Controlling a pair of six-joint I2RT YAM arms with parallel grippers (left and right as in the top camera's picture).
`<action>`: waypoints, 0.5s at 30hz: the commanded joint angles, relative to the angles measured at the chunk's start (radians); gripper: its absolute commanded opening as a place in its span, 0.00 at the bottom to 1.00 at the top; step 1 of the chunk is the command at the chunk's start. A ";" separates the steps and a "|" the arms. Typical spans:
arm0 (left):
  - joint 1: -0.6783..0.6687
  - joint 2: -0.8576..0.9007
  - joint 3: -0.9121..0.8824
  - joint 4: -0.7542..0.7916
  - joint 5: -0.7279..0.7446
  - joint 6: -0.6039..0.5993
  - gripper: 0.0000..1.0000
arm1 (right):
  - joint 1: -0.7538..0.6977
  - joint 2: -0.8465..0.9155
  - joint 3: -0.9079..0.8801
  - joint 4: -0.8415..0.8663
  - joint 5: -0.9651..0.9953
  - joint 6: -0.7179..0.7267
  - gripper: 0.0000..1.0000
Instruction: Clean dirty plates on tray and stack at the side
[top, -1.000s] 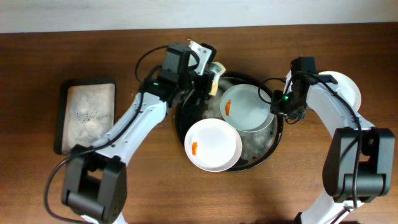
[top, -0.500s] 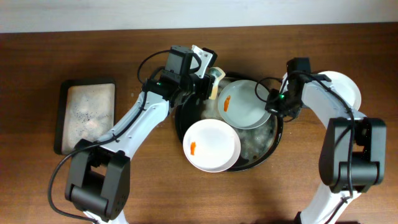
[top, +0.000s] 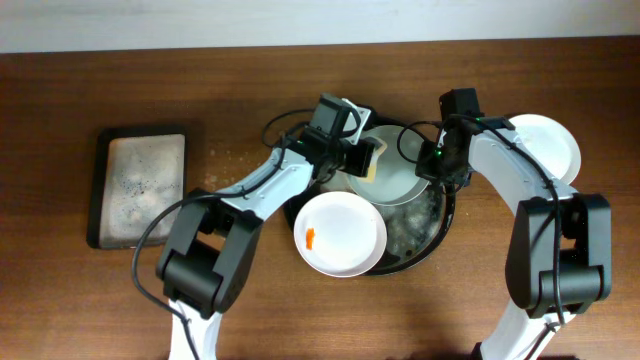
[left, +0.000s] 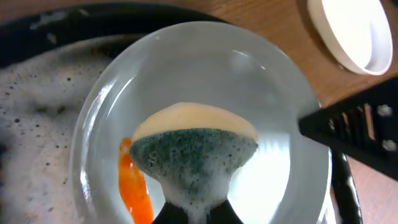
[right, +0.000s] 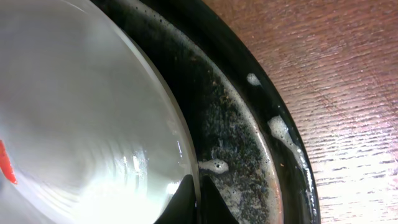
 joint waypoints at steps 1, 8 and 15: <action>0.000 0.054 0.026 0.037 0.013 -0.058 0.00 | 0.012 -0.027 0.017 -0.019 0.031 -0.004 0.04; 0.000 0.068 0.026 0.043 -0.013 -0.058 0.00 | 0.160 -0.036 0.022 -0.045 0.190 -0.008 0.04; 0.008 0.084 0.026 -0.130 -0.191 -0.058 0.00 | 0.168 -0.037 0.082 -0.090 0.215 -0.005 0.04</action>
